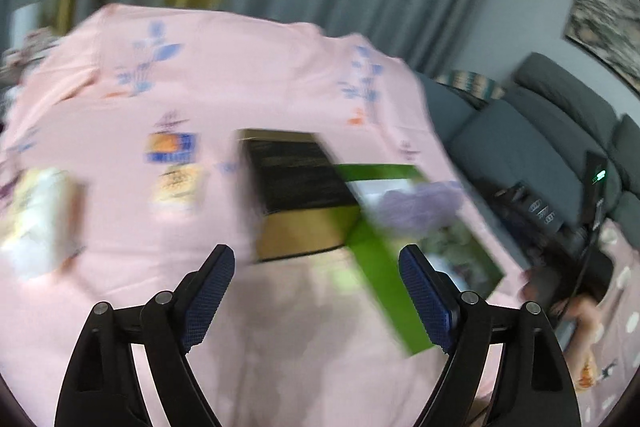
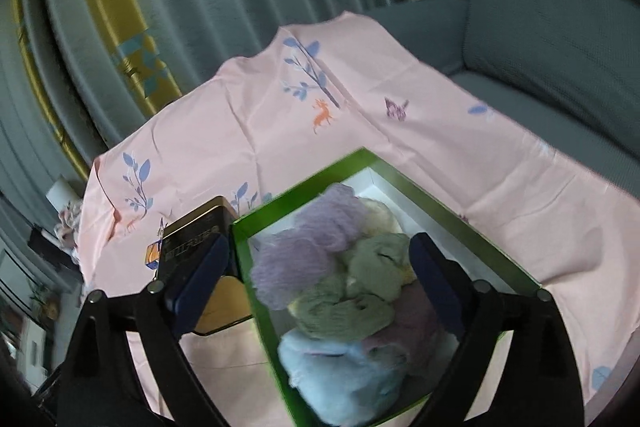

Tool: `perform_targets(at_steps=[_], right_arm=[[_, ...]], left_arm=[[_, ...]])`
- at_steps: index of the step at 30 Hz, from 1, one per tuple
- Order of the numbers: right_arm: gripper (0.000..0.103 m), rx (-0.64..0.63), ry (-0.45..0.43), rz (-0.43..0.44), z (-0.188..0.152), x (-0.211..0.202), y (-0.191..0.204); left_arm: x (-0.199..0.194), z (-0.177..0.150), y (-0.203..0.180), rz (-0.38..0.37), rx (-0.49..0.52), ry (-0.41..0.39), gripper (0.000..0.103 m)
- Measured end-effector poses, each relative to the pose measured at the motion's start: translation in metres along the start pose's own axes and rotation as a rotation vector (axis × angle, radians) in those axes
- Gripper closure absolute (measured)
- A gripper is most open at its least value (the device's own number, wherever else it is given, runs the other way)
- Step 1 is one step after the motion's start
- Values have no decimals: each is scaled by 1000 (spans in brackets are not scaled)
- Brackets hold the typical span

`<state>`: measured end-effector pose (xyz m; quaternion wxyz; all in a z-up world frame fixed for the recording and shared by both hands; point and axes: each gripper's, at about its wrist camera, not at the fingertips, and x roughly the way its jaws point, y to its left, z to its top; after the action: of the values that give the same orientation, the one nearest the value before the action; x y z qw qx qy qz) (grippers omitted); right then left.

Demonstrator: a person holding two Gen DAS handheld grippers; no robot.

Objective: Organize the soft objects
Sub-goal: 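Move the right tool back to the small printed packet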

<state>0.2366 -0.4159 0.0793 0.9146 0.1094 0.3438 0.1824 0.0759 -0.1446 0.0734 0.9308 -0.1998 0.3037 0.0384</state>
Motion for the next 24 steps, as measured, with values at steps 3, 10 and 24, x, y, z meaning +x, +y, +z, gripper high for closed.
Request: perform_targets(at_steps=[3, 10, 24], right_arm=[[4, -56, -38, -21, -5, -10, 23], [1, -191, -87, 112, -25, -22, 98], [1, -301, 116, 352, -70, -4, 172]], left_arm=[[-25, -26, 40, 104, -84, -16, 18], [-55, -71, 100, 227, -195, 16, 18], [-43, -57, 124, 173, -123, -11, 18]])
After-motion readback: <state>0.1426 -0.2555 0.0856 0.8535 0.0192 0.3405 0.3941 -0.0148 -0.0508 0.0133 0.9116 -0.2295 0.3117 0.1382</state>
